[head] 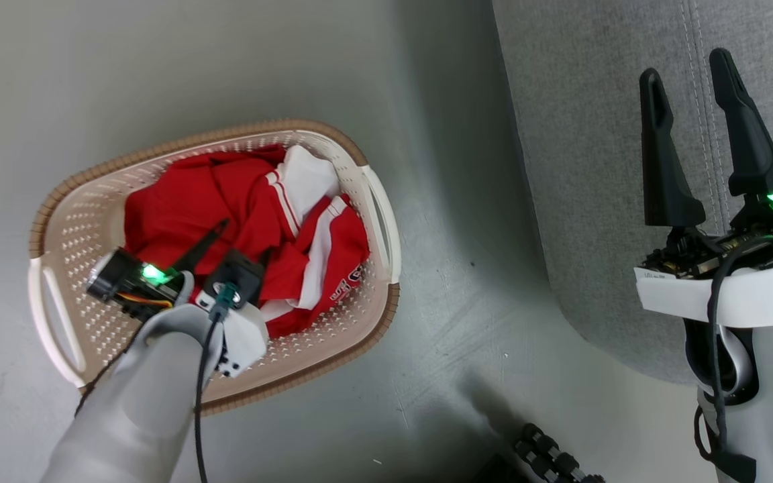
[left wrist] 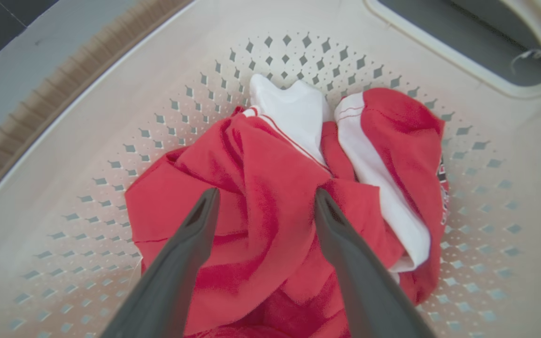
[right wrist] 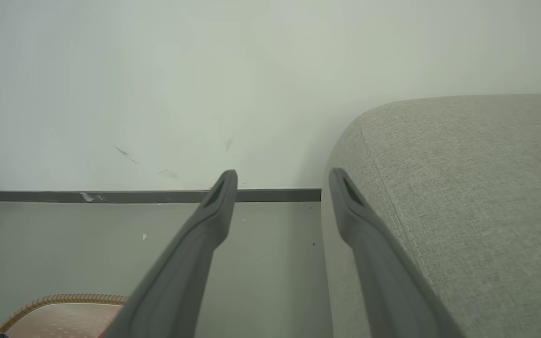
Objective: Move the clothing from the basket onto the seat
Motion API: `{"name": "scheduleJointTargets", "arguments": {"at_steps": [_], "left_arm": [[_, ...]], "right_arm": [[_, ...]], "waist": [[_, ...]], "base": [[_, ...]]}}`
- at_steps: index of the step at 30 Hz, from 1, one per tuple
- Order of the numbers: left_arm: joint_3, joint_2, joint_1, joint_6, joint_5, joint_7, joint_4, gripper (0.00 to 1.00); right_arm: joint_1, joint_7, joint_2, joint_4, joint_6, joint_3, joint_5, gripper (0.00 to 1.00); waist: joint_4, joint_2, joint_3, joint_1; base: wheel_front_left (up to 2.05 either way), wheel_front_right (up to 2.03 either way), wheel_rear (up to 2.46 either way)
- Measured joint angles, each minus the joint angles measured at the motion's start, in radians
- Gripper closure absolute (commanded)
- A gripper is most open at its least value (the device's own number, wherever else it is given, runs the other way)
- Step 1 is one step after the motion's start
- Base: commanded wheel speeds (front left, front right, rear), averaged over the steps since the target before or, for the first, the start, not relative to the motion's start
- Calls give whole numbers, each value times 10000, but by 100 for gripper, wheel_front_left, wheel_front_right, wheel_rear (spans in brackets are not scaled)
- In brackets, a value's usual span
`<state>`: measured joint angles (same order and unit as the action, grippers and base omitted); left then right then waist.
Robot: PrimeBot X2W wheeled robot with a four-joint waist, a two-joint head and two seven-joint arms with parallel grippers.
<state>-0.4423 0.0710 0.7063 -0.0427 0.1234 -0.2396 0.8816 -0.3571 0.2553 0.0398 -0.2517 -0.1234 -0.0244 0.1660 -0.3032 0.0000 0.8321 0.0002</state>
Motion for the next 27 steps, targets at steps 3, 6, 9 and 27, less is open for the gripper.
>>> {"name": "scheduleJointTargets", "arguments": {"at_steps": [3,6,9,27], "left_arm": [[240,163,260,-163,-54,-8,105,0],[426,378,534,-382,-88,-8,182,0],[500,552,762,-525,-86,-10,313,0],[525,644,1284,-606,-77,-12,959,100]], "right_arm": [[-173,0,0,31,0,-50,38,0],[-343,0,0,44,0,-107,105,0],[-550,0,0,77,0,-165,217,0],[-1634,2,2,428,0,-324,451,0]], "waist": [[-142,0,257,0],[-275,0,500,0],[-398,0,721,0],[-750,0,1362,0]], "base": [[0,0,0],[0,0,0],[0,0,0],[0,0,0]]}}
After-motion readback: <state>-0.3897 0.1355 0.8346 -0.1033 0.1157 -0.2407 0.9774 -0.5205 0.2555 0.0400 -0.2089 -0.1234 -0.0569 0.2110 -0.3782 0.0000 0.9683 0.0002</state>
